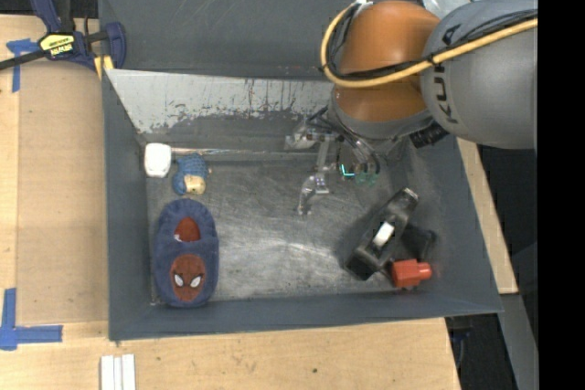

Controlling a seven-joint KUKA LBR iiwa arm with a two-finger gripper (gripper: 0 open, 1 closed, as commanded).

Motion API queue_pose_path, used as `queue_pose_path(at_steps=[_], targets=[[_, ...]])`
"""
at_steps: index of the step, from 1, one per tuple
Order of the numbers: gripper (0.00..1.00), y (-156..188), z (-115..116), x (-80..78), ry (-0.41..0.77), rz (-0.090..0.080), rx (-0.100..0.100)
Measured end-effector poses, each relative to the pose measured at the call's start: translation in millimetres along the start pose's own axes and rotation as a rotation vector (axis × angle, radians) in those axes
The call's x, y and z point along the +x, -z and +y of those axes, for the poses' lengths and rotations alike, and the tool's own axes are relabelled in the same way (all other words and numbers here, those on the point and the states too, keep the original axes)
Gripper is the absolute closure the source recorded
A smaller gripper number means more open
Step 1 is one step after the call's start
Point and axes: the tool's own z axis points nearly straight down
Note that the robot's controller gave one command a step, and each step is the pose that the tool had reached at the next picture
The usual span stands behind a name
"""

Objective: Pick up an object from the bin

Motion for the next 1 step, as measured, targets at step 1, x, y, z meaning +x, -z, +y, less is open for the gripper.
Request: queue_pose_path(at_steps=[1], targets=[[0.0, -9.2, 68.4, -36.0, 0.031, -0.011, -0.003]])
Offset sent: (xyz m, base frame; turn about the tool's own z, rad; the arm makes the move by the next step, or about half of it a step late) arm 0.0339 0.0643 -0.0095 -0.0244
